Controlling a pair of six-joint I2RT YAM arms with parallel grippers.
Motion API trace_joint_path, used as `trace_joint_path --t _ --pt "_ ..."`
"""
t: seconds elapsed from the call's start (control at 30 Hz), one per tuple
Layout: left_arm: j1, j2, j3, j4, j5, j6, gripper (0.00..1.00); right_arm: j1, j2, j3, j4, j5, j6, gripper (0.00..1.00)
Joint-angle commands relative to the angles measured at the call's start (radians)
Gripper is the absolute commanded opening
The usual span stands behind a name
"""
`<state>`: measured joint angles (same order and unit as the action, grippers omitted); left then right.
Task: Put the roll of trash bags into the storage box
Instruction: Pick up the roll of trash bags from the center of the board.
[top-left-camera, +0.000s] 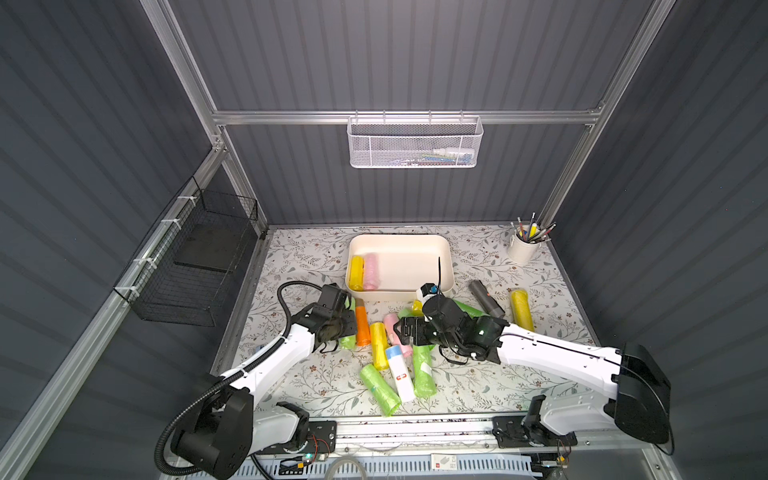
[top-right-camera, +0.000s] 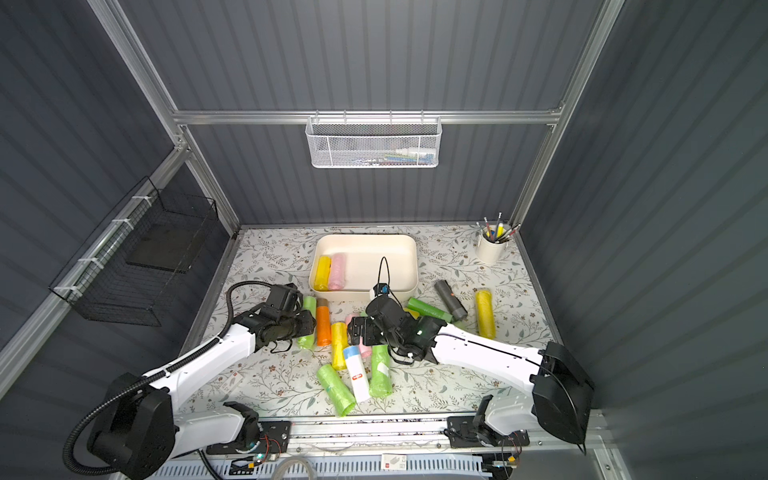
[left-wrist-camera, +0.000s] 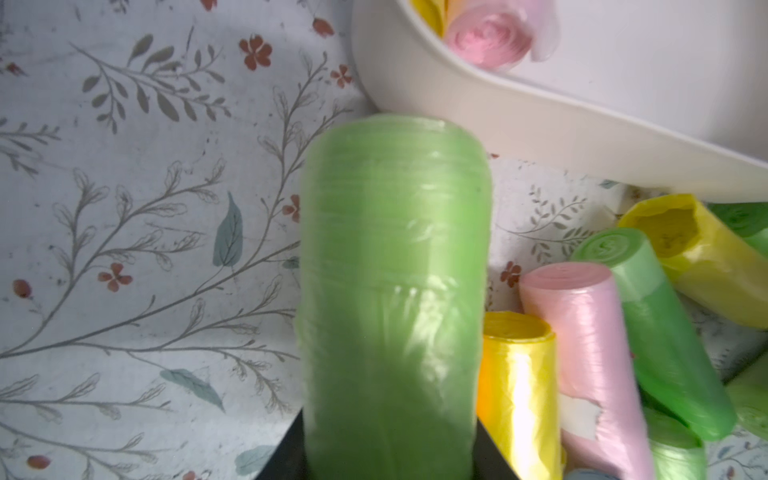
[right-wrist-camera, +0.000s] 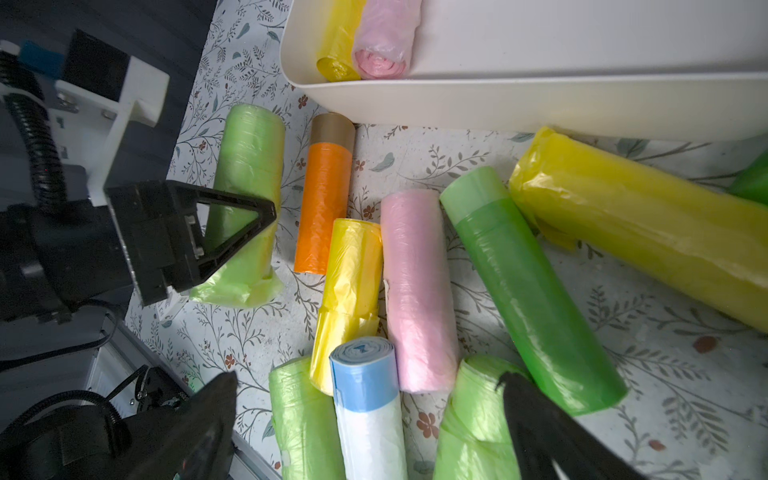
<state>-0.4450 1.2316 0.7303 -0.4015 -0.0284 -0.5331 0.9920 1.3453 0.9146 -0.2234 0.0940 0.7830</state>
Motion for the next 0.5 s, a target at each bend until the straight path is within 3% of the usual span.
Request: trace_joint_path --t 0.0,0.47 --pt "0.000 -0.029 0.071 -0.012 0.041 0.017 0.42 0.003 -0.033 0.017 0.037 0.012 -0.010 0.99" --pt "0.001 0.035 0.176 0.043 0.052 0.020 0.42 -0.007 -0.039 0.027 0.105 -0.023 -0.037 0.99"
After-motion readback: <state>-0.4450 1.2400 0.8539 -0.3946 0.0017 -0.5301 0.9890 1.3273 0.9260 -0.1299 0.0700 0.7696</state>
